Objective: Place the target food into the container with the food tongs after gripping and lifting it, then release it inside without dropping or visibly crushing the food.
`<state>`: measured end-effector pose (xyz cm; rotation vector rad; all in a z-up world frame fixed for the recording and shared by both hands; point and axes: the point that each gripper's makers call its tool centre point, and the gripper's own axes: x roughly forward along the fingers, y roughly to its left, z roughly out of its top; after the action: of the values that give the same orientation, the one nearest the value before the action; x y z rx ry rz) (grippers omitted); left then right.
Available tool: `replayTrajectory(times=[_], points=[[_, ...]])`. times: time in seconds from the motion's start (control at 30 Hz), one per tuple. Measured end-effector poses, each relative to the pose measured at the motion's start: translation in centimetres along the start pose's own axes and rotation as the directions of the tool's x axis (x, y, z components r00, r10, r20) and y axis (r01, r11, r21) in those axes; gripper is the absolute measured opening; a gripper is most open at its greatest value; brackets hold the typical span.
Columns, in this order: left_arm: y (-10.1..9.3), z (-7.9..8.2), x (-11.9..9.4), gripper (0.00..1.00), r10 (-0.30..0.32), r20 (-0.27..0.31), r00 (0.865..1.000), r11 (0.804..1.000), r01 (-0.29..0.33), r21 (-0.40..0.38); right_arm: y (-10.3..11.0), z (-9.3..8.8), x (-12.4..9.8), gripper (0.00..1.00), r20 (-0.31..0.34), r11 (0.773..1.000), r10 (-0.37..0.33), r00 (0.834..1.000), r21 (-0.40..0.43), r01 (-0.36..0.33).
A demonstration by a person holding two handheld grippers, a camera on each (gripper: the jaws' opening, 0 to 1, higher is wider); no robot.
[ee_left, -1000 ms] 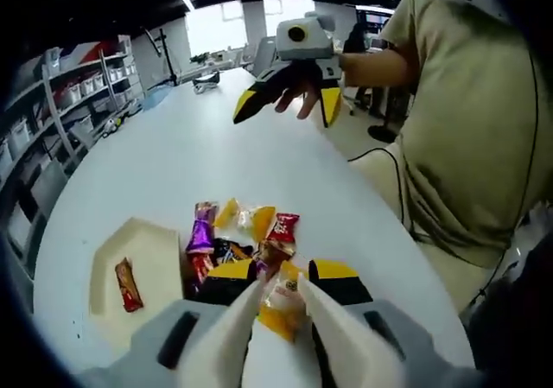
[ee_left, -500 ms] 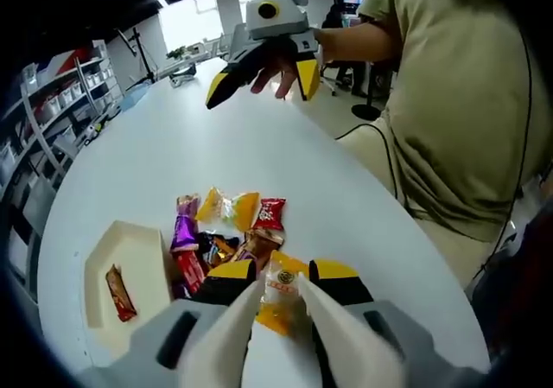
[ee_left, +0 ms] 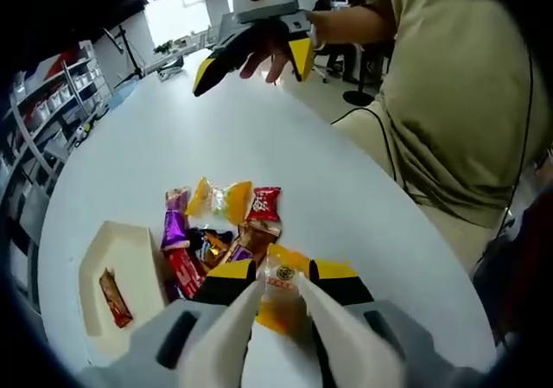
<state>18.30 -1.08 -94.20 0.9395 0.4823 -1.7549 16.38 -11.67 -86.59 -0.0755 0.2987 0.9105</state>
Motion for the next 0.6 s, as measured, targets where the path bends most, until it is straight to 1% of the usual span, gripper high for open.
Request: replayTrajectory(times=[0.1,0.3,0.6], points=[[0.04,-0.34,0.19,0.23,-0.005,-0.018,1.0,1.0,0.005,0.01,0.03,0.11,0.02,0.63,0.002,1.0,0.002,1.0,0.0,-0.002],[0.42,-0.58,0.15,0.23,-0.01,-0.023,1.0,1.0,0.01,0.011,0.07,0.18,0.0,0.63,0.002,1.0,0.008,1.0,-0.002,-0.008],[0.29,-0.76,0.43,0.23,-0.019,-0.043,0.999,1.0,0.02,0.016,0.02,0.4,0.0,0.63,0.007,1.0,0.011,1.0,-0.007,-0.011]])
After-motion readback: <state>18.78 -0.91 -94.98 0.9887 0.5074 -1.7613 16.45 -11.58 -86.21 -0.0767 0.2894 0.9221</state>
